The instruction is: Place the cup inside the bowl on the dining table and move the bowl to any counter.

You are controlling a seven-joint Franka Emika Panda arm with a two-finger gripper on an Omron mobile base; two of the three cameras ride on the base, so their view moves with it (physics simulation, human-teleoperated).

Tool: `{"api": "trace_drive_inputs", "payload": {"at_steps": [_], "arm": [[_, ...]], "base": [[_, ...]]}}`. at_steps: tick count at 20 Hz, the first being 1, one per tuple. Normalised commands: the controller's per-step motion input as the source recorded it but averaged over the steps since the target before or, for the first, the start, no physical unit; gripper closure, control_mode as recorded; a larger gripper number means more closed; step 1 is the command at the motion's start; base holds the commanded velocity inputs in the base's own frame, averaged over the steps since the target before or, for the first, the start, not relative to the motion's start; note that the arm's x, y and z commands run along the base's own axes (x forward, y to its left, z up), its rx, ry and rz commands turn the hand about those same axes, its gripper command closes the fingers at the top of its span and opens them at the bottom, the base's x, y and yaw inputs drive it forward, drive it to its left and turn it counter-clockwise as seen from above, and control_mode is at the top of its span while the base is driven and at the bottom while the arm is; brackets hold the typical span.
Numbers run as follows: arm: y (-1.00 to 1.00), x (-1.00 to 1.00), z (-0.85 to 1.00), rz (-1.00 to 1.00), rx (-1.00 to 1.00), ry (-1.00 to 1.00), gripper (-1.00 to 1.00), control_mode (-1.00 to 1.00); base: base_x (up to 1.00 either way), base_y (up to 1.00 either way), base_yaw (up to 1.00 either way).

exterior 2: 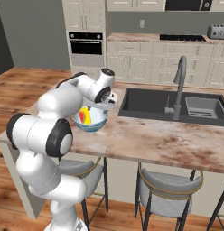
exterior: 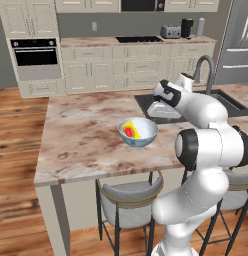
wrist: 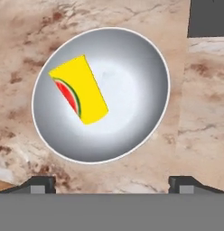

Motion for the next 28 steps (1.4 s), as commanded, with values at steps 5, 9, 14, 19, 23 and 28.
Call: {"api": "trace_drive_inputs", "payload": {"at_steps": [5, 9, 14, 19, 23, 28], "arm": [[-0.2, 0.0, 0.0, -0.28, 0.06, 0.01, -1.0, -1.0], [-0.14, 0.06, 0.0, -0.29, 0.0, 0.05, -1.0, -1.0], [-0.04, 0.01, -0.06, -0.28, 0.0, 0.11, -1.0, -1.0], [0.0, 0.05, -0.2, -0.23, 0.0, 0.08, -1.0, -1.0], [0.0, 0.1, -0.26, -0.16, 0.0, 0.01, -1.0, -1.0], [0.0, 0.11, -0.33, -0.12, 0.03, 0.0, -1.0, -1.0]], "base": [[0.0, 0.0, 0.0], [0.0, 0.0, 0.0], [0.0, 0.0, 0.0], [0.0, 0.0, 0.0], [0.0, 0.0, 0.0], [0.0, 0.0, 0.0]]}}
